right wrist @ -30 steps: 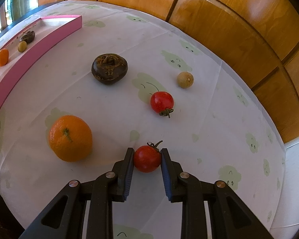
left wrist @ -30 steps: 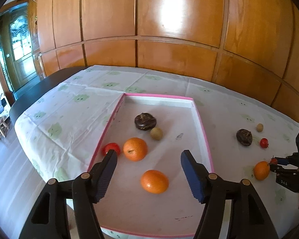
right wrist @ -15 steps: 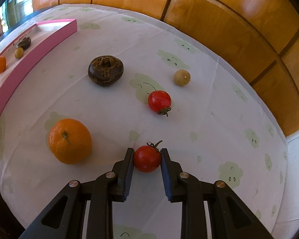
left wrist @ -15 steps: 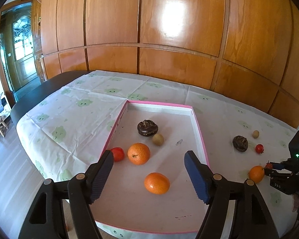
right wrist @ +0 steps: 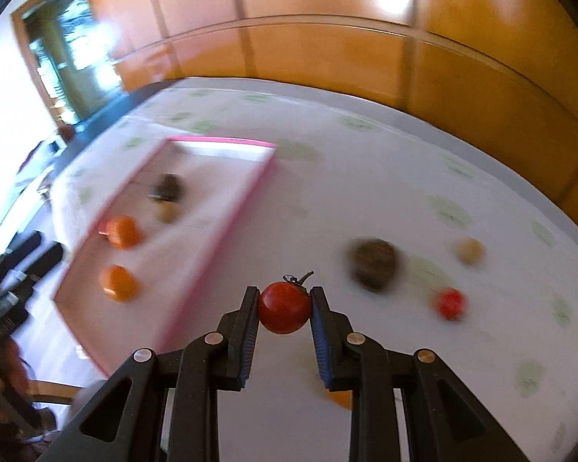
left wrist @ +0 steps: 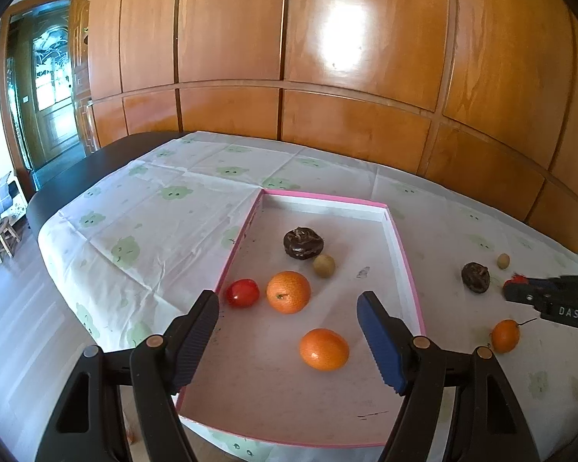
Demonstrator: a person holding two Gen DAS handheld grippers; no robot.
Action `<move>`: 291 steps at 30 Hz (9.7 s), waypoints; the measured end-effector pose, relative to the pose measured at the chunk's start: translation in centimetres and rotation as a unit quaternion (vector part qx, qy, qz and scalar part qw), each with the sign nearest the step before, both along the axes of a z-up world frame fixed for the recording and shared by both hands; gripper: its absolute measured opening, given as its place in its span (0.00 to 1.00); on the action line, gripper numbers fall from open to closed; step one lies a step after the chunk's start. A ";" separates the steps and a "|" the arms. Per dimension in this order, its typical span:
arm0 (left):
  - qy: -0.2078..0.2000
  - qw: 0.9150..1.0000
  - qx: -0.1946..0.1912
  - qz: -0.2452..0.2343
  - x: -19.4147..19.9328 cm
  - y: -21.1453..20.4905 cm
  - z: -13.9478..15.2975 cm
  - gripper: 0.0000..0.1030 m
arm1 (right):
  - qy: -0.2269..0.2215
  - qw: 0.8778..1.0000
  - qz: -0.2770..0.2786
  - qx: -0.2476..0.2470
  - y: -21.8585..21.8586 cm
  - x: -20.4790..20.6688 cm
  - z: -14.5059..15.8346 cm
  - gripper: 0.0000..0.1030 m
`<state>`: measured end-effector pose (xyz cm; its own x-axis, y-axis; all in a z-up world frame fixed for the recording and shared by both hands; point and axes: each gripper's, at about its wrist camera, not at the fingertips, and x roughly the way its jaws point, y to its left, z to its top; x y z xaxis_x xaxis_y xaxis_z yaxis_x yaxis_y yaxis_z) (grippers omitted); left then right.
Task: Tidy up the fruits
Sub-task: 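Carry the red tomato into the tray and open the right tool, then move both open tools back toward the remaining loose fruits, then grasp an orange with the left tool while the right tool grasps a tan fruit, then hold the orange in the left tool while the right tool holds the tan fruit, then carry the orange into the tray and open the left tool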
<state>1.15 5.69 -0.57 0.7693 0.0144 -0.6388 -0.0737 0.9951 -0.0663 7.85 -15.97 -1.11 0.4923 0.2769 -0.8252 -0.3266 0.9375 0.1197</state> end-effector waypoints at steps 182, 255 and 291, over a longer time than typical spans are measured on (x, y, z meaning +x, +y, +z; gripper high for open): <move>0.009 0.959 0.025 -0.283 3.2 -23.1 -9.3 0.40 | 0.120 0.968 -0.215 -0.047 -20.3 2.4 -7.6 0.25; 0.052 0.967 -0.068 -0.242 5.3 -15.9 -2.3 0.40 | 0.102 0.973 -0.184 -0.089 -18.3 2.5 -8.0 0.28; 0.048 0.999 -0.002 0.011 5.5 -1.4 -2.1 0.60 | 0.094 0.974 -0.178 -0.105 -17.7 2.3 -7.9 0.27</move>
